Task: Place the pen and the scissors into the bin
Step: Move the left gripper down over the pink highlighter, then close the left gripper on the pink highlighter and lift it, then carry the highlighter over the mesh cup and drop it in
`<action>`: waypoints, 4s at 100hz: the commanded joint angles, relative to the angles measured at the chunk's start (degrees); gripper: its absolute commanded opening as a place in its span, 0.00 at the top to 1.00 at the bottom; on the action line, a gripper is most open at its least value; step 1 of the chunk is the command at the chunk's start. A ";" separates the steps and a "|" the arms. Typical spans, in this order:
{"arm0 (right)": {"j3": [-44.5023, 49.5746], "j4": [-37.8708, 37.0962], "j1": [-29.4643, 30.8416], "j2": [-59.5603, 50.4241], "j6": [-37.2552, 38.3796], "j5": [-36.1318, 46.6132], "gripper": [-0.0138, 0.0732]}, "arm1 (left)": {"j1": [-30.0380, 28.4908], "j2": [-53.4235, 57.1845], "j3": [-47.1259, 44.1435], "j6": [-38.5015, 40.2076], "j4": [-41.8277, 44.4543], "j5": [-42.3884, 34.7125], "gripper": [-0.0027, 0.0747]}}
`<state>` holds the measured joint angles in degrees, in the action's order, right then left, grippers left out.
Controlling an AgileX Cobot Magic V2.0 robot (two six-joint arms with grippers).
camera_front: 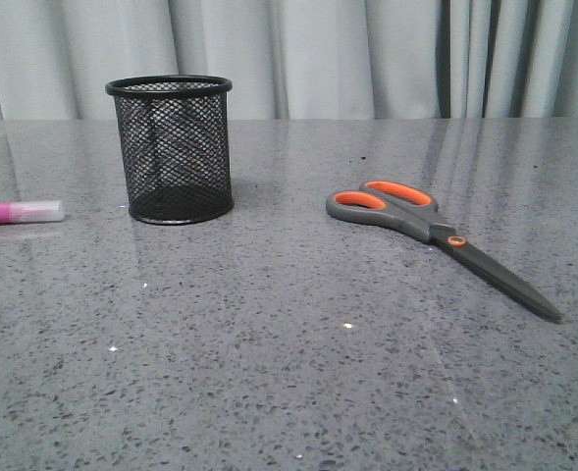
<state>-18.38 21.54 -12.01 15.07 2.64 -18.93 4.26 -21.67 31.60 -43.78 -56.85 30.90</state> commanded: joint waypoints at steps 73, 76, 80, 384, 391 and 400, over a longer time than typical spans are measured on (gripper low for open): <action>-2.57 -0.38 0.33 4.50 -2.64 3.58 0.40 | 9.26 -43.51 26.77 -1.25 47.60 19.19 0.63; -2.57 -0.38 0.33 4.50 -2.64 3.70 0.40 | 9.43 -44.49 27.43 -1.25 48.21 19.83 0.63; -2.46 -0.38 0.21 4.50 -2.64 4.05 0.40 | 9.69 -45.88 28.35 -1.25 48.33 20.38 0.63; -2.10 -2.20 -1.85 4.50 -2.64 3.75 0.40 | 9.69 -51.70 47.59 -21.67 4.57 7.81 0.99; -2.10 -2.11 -1.85 4.50 -2.64 3.75 0.40 | 9.69 -51.71 47.59 -21.82 -3.64 5.70 0.99; -2.10 -0.53 -1.85 4.50 -2.64 3.75 0.40 | 9.69 -51.71 46.22 -22.44 -13.75 2.60 0.99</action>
<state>-18.83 19.60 -13.74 18.60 0.36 -19.13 13.52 -75.03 77.14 -66.11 -57.99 39.25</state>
